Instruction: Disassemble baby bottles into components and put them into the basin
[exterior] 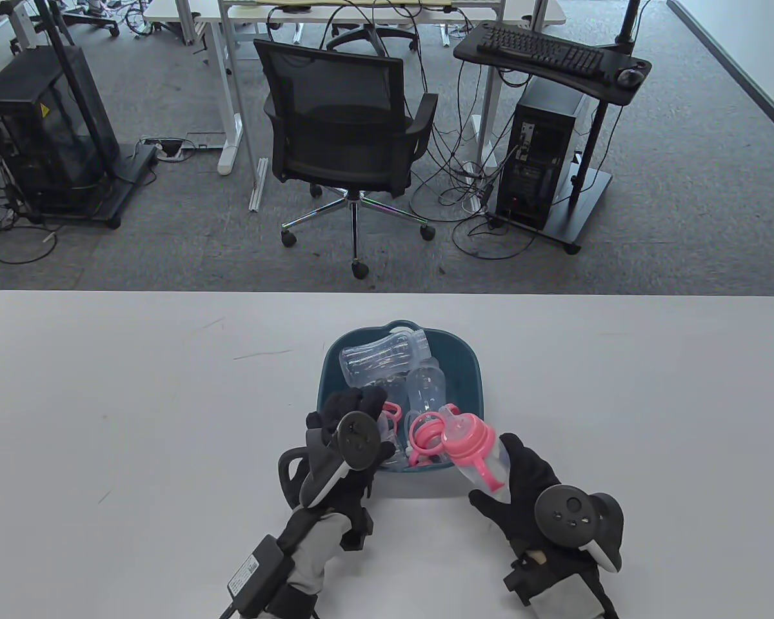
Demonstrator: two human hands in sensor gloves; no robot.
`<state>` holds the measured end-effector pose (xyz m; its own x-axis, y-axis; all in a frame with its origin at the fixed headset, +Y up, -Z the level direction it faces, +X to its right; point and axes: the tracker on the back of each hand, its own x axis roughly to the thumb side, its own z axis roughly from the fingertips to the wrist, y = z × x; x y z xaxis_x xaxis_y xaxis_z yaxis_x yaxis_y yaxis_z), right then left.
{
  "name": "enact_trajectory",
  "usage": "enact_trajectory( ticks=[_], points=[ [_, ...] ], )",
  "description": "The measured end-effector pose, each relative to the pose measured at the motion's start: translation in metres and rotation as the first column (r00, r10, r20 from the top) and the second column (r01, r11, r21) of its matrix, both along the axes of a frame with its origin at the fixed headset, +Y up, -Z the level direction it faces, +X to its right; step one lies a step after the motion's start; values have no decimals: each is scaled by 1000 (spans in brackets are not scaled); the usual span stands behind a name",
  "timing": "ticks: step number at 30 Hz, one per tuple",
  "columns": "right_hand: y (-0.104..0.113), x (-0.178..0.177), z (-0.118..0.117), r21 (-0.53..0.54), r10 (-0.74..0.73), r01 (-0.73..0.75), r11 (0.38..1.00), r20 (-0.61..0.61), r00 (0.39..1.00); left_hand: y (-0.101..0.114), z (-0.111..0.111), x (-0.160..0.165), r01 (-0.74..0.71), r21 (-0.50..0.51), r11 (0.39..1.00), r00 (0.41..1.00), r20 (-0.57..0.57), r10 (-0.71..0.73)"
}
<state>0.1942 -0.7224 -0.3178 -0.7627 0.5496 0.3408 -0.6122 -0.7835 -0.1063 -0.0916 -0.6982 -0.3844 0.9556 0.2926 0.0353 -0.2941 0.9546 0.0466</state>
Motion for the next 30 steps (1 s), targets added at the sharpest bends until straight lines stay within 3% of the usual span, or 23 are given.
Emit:
enact_trajectory(
  ticks=[15,20,27,30],
  points=[
    [0,0,0,-1,-1,1,1000,4,1000,-7,-4,-2,15,-53,998,1000,-16,-16],
    [0,1,0,1,-2,2,1000,4,1000,6,0,-3,-42,-13,999,999,-2,42],
    [0,0,0,3,-4,4,1000,1,1000,40,18,8,-242,105,965,955,202,218],
    [1,1,0,6,-7,7,1000,-2,1000,53,28,15,-368,118,922,889,334,312]
  ],
)
